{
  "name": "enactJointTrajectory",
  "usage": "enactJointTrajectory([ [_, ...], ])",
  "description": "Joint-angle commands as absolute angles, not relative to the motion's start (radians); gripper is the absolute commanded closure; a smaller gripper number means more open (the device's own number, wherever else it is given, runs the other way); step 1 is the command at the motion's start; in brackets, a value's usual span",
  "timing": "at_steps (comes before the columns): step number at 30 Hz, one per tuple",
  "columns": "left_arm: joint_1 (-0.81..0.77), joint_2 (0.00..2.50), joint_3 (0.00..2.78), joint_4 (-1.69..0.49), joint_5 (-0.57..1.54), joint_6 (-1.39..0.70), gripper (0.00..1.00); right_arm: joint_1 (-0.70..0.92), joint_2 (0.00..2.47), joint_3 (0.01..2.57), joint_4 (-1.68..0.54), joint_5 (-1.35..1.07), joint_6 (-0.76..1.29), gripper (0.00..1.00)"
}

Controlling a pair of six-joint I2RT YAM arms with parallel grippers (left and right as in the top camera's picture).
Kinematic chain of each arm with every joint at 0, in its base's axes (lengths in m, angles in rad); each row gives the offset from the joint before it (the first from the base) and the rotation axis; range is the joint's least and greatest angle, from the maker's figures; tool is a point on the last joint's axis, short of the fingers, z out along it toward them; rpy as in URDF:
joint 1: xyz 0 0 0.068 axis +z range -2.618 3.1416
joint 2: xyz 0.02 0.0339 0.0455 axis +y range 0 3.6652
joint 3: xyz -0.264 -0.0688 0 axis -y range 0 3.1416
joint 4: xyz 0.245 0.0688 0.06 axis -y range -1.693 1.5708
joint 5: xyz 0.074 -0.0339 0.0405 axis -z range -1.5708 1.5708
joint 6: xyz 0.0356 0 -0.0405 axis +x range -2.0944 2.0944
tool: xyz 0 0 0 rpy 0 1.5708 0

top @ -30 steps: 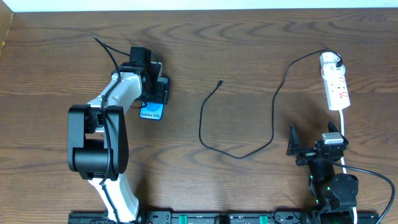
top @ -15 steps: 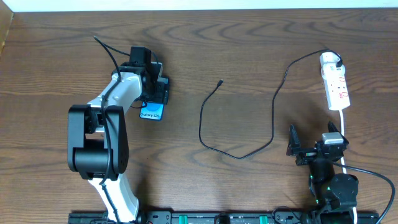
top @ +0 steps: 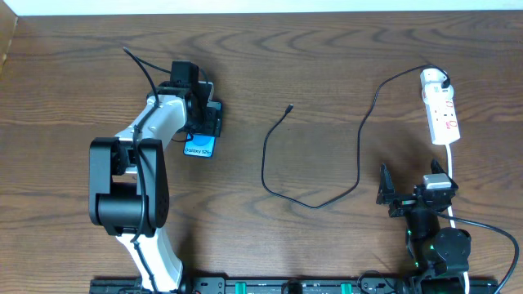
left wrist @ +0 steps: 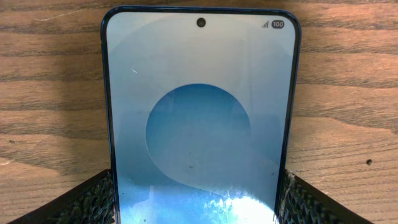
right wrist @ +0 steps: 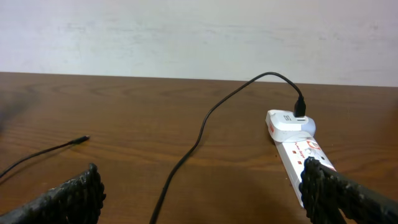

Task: Plug charger to phone and switch on socket
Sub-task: 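Close the left gripper on the phone's top edge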

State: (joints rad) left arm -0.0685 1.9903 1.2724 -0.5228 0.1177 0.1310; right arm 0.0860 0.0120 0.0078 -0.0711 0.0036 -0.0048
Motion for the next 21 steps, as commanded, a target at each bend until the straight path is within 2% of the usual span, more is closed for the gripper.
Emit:
enactJointTrajectory([
  [1, -0.076, 2.028, 1.274, -0.544, 0.142, 0.118, 0.21, 0.08, 0.006, 0.006, -0.075, 0.005, 0.006, 0.01],
  [11, -0.076, 2.028, 1.274, -0.595, 0.142, 0.119, 0.2, 0.08, 0.006, 0.006, -0.075, 0.005, 0.006, 0.01],
  [16, -0.076, 2.028, 1.274, -0.596, 0.141, 0.12, 0.11, 0.08, 0.006, 0.006, -0.075, 0.005, 0.006, 0.01],
  [21, -0.076, 2.028, 1.274, -0.593, 0.141, 0.124, 0.11, 0.08, 0.006, 0.006, -0.075, 0.005, 0.006, 0.01],
])
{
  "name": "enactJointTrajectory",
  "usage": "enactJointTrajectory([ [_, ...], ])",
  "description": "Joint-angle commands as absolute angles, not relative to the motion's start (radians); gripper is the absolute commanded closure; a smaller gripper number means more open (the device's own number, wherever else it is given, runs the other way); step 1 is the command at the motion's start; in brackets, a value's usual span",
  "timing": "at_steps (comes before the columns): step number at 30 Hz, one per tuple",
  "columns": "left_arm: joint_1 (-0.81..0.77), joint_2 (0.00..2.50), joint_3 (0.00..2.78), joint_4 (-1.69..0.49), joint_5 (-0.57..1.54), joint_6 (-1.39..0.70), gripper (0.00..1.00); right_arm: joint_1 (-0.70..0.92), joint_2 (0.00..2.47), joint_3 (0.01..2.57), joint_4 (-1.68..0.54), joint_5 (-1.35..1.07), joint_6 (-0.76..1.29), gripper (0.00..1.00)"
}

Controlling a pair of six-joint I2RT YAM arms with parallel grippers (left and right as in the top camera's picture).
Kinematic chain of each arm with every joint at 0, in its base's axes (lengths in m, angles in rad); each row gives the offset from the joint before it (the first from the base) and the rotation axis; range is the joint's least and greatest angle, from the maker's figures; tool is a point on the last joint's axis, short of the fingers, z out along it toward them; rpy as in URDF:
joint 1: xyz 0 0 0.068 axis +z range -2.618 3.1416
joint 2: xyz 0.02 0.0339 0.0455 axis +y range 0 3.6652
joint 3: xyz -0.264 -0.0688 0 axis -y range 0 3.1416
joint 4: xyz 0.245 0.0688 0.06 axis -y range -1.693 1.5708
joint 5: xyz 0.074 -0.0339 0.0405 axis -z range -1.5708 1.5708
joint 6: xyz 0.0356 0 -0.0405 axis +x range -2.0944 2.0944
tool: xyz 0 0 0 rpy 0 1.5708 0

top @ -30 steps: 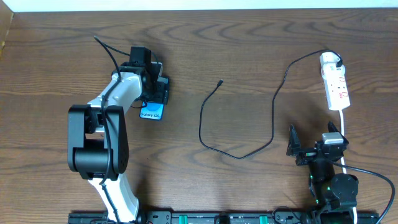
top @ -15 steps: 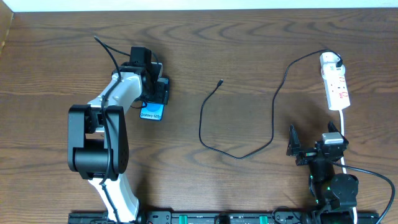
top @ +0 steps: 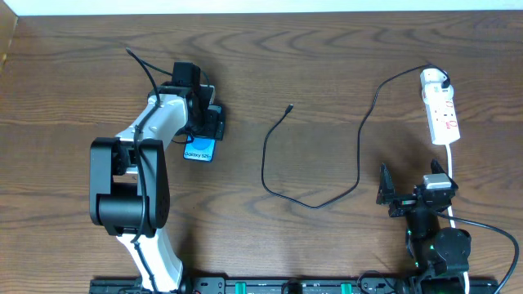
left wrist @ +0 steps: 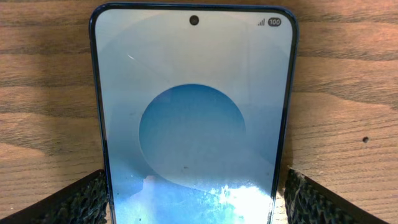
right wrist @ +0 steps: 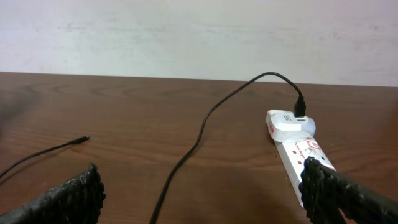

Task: Plug charger to phone and switch on socket
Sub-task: 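Close the left gripper on the phone's top edge, then lift the phone with the left gripper and tilt it upright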

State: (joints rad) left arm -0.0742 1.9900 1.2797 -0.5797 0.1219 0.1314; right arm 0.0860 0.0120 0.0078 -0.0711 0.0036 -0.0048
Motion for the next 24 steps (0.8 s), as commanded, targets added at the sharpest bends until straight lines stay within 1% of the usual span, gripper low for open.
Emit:
enactJointTrajectory([
  [1, -0.076, 2.028, 1.274, -0.593, 0.141, 0.124, 0.1, 0.08, 0.006, 0.006, -0.075, 0.005, 0.006, 0.01],
  [5, -0.076, 2.029, 1.273, -0.594, 0.141, 0.123, 0.12, 0.08, 0.006, 0.006, -0.075, 0.005, 0.006, 0.01],
  [8, -0.076, 2.029, 1.273, -0.594, 0.141, 0.123, 0.2, 0.08, 0.006, 0.006, -0.075, 0.005, 0.006, 0.01],
  [13, -0.076, 2.029, 1.273, -0.594, 0.142, 0.122, 0.3, 0.08, 0.006, 0.006, -0.075, 0.005, 0.006, 0.01],
  [17, -0.076, 2.029, 1.274, -0.594, 0.141, 0.114, 0.3, 0.08, 0.006, 0.006, -0.075, 0.005, 0.006, 0.01],
  [24, -0.076, 1.979, 1.298, -0.609, 0.146, 0.035, 0.3, 0.08, 0.006, 0.006, -0.075, 0.005, 0.006, 0.01],
])
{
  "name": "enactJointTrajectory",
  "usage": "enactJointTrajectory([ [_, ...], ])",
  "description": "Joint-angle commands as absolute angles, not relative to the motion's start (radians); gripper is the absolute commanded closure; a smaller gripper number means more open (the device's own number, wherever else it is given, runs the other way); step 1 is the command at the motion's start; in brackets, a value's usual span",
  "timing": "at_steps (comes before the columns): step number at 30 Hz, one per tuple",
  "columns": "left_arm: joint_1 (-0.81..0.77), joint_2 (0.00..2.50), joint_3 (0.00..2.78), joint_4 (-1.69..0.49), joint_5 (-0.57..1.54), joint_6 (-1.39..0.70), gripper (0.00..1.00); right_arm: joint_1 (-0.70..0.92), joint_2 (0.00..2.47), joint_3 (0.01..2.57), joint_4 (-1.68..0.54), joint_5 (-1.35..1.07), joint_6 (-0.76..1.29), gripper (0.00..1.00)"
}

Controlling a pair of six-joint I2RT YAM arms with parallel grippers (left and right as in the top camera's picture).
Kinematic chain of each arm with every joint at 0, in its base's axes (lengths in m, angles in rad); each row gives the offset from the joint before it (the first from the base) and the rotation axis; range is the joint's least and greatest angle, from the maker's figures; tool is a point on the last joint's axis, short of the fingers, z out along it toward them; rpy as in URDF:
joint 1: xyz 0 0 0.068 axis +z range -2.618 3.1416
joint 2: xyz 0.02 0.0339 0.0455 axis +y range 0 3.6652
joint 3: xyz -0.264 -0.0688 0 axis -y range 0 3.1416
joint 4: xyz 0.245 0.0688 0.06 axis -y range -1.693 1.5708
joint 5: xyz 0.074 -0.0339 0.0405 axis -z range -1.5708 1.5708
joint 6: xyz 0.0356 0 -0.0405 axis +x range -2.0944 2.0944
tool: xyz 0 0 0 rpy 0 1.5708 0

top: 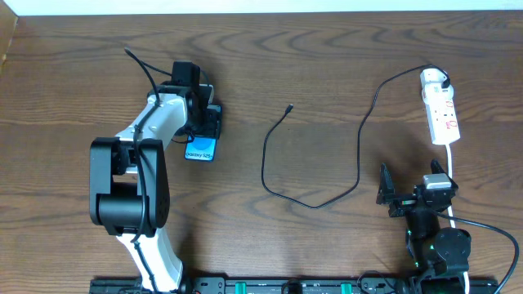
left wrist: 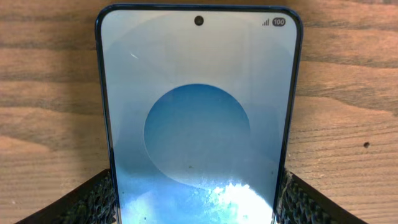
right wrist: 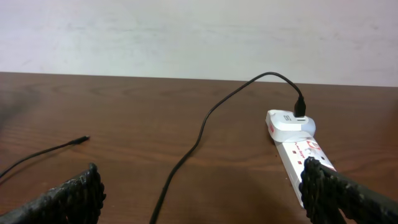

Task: Plug charger to phone and switch on socket
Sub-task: 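Lift the phone with the left gripper and tilt it upright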

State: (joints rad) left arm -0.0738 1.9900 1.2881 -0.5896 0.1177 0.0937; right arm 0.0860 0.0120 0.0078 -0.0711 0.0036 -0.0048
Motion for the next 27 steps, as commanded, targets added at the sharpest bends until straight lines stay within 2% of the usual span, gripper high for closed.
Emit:
enactJointTrajectory([
  [1, -0.076, 1.964, 1.298, -0.61, 0.146, 0.025, 0.3, 0.08, 0.006, 0.006, -0.075, 0.005, 0.006, 0.01],
  [10, -0.076, 1.808, 1.298, -0.673, 0.158, -0.099, 0.31, 0.08, 0.006, 0.006, -0.075, 0.005, 0.006, 0.01],
  [21, -0.075, 1.716, 1.298, -0.688, 0.438, -0.234, 0.32, 0.08, 0.006, 0.006, -0.075, 0.005, 0.006, 0.01],
  [27, -0.075, 1.713, 1.298, -0.688, 0.537, -0.386, 0.32, 0.08, 0.006, 0.006, -0.075, 0.005, 0.006, 0.01],
])
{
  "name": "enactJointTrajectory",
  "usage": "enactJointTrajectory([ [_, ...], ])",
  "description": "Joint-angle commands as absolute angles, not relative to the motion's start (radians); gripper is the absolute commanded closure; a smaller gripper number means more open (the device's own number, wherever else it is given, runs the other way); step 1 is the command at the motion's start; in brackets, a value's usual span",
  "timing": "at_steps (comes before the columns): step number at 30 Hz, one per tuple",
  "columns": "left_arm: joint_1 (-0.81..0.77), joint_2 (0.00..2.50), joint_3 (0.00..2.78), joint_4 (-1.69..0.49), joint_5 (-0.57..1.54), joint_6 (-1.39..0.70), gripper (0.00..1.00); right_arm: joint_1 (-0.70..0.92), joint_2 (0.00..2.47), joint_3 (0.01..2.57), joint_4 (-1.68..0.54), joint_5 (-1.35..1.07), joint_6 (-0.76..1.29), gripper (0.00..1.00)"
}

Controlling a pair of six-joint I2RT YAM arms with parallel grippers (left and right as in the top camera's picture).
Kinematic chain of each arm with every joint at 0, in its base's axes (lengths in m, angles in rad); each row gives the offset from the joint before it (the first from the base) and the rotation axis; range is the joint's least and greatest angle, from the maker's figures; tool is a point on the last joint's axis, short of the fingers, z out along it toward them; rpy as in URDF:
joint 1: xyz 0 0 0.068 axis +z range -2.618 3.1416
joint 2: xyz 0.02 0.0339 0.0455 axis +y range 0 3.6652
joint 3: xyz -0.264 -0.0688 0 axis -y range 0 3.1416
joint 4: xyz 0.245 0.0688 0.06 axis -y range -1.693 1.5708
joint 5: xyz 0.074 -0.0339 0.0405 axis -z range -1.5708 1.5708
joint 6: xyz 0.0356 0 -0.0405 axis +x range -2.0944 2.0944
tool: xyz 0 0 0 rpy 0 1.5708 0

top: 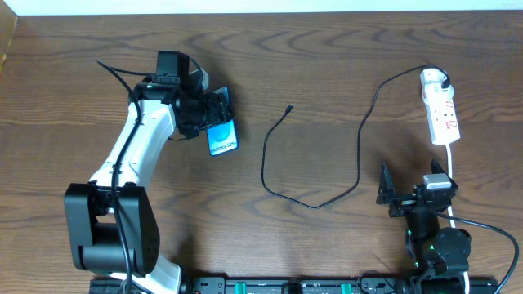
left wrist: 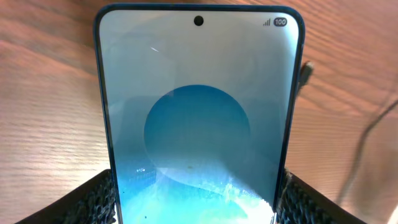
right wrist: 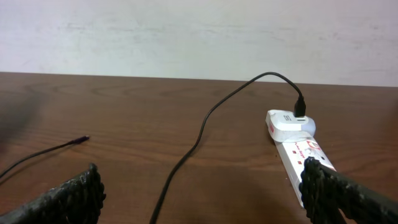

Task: Plug charger to phone and switch on socket
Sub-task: 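Lift the phone with the left gripper and tilt it upright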

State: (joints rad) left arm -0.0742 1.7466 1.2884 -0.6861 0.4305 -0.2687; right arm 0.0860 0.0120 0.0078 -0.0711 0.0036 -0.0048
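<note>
My left gripper (top: 216,114) is shut on the lower end of a blue phone (top: 222,139), its black pads (left wrist: 93,200) pressing on both edges. The phone (left wrist: 198,118) fills the left wrist view with its screen lit. A black charger cable (top: 265,163) loops across the table's middle. Its loose plug (top: 289,107) lies to the right of the phone and shows blurred (left wrist: 306,70) beside the phone's edge. The cable's other end sits in a white adapter (right wrist: 290,122) on the white power strip (top: 440,110). My right gripper (top: 406,196) stands open, low at the front right.
The wooden table (top: 327,49) ends at a pale wall behind the strip (right wrist: 186,31). A black rail (top: 286,286) runs along the front edge. The left arm (top: 131,155) stretches over the table's left side.
My left gripper, still shut on the phone, now holds it further right and turned, nearer the cable's loose plug. The plug now shows in the left wrist view. The right arm is unchanged.
At all three earlier moments my left gripper was shut on the phone at the left of the table, shifting only slightly. Now the phone is further right, close to the plug. The right gripper has stayed open and still near the strip.
</note>
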Motion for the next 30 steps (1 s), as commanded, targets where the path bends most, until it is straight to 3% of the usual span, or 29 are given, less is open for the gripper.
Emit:
enactJointTrajectory([
  [1, -0.075, 1.713, 1.298, -0.688, 0.554, -0.41, 0.32, 0.08, 0.006, 0.006, -0.075, 0.005, 0.006, 0.01],
  [11, -0.075, 1.713, 1.298, -0.688, 0.648, -0.624, 0.32, 0.08, 0.006, 0.006, -0.075, 0.005, 0.006, 0.01],
  [16, -0.075, 1.713, 1.298, -0.688, 0.661, -0.729, 0.37, 0.08, 0.006, 0.006, -0.075, 0.005, 0.006, 0.01],
  [30, -0.075, 1.713, 1.298, -0.687, 0.76, -0.739, 0.37, 0.08, 0.006, 0.006, -0.075, 0.005, 0.006, 0.01],
])
